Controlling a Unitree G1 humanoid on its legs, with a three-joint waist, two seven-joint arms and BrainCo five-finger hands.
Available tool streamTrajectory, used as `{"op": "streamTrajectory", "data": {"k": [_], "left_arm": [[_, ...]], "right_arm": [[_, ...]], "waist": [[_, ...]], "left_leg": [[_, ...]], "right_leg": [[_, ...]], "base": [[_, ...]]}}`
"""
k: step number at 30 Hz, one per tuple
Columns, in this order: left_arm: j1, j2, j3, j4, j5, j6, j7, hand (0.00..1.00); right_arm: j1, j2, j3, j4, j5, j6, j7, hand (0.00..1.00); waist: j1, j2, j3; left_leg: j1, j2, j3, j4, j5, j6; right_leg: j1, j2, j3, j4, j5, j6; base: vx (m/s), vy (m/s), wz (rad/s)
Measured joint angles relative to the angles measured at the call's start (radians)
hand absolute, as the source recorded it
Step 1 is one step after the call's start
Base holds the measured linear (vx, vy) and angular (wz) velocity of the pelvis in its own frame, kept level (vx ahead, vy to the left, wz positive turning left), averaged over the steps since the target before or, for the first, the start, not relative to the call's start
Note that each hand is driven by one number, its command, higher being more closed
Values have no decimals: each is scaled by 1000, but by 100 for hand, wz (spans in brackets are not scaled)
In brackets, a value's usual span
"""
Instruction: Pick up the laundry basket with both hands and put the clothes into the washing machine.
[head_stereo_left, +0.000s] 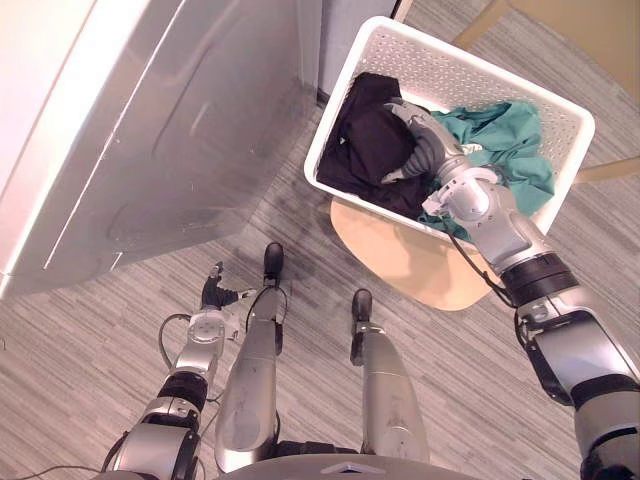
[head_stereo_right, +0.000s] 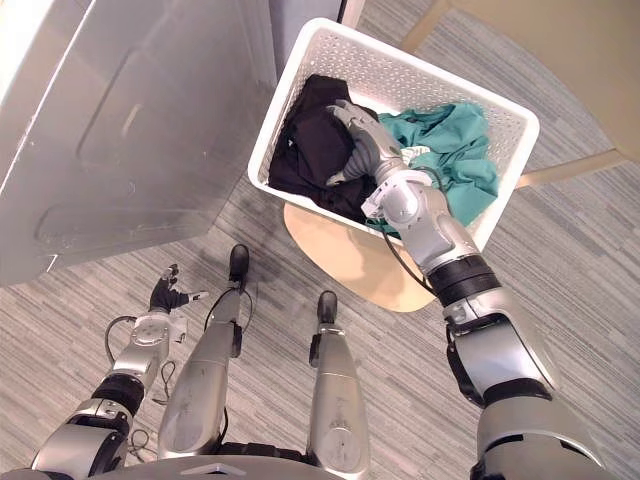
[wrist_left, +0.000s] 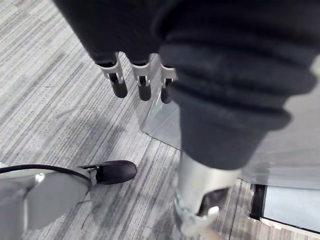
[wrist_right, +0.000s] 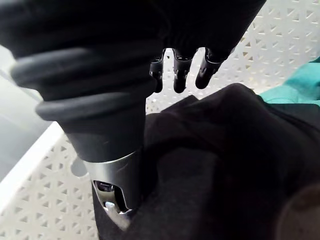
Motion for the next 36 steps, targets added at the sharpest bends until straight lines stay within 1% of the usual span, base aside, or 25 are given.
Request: {"op": "streamTrajectory", "data": {"k": [4,9,14,15,18,20,25,28,32,36], "left_arm": [[0,-6,0,-1,-17,-6,1,0],[0,-27,0,-19,-17,-7,2,0],[0,-41,0,-39,-19,-14,7,0],[-1,-46,-1,-40,-33,-15,15,0],[-2,-52,0,-49,-46,-16,25,0],[-2,-60,0,-68,-51,-19,28,0],[-2,-68,0,-76,-56,-23,41,0],[-2,-69,1,-76,-56,-23,42,0],[-2,-70,1,-75,-56,-23,42,0],[-2,-74,1,-70,-56,-23,42,0]], "right_arm": [[-3,-9,-3,25,-6,1,-8,0],[0,-9,-3,25,-7,0,-13,0],[1,-5,2,25,-8,1,-13,0],[1,-4,2,25,-8,1,-14,100],[1,-3,3,25,-28,2,-22,100],[0,9,-1,25,-47,17,-41,100],[1,36,-8,25,-49,21,-44,100],[1,39,-9,25,-85,23,-43,100],[2,63,-17,27,-86,38,-44,100],[25,104,-54,36,-62,40,-45,100]], "waist": [[12,0,0],[16,0,0],[20,0,0],[21,0,0],[27,0,0],[30,0,0],[34,-1,-1],[37,-1,-1],[35,-1,-1],[35,-2,-1]], "left_leg": [[-24,-2,3,0,1,-1],[-66,-2,5,0,5,-3],[-82,-1,6,-1,7,-5],[-83,-2,6,-1,7,-6],[-91,-3,6,-1,7,-7],[-105,-3,4,-1,10,-9],[-106,-8,0,0,11,-10],[-106,-10,0,0,13,-9],[-106,-10,-2,0,18,-10],[-106,-10,-7,0,22,-10]], "right_leg": [[-34,-4,2,18,-8,0],[-80,-4,3,27,-8,0],[-96,-6,1,32,-12,0],[-99,-6,0,36,-14,-1],[-113,-9,-2,52,-23,0],[-127,-9,-9,61,-27,-1],[-126,-16,-21,71,-36,-3],[-126,-17,-23,71,-36,-3],[-124,-17,-25,71,-36,-3],[-122,-18,-29,72,-36,-3]], "base": [[0,0,0],[0,0,0],[6,-9,2],[11,-17,4],[1,-21,4],[-4,-21,8],[15,-17,9],[5,-5,1],[0,0,0],[0,0,0]]}}
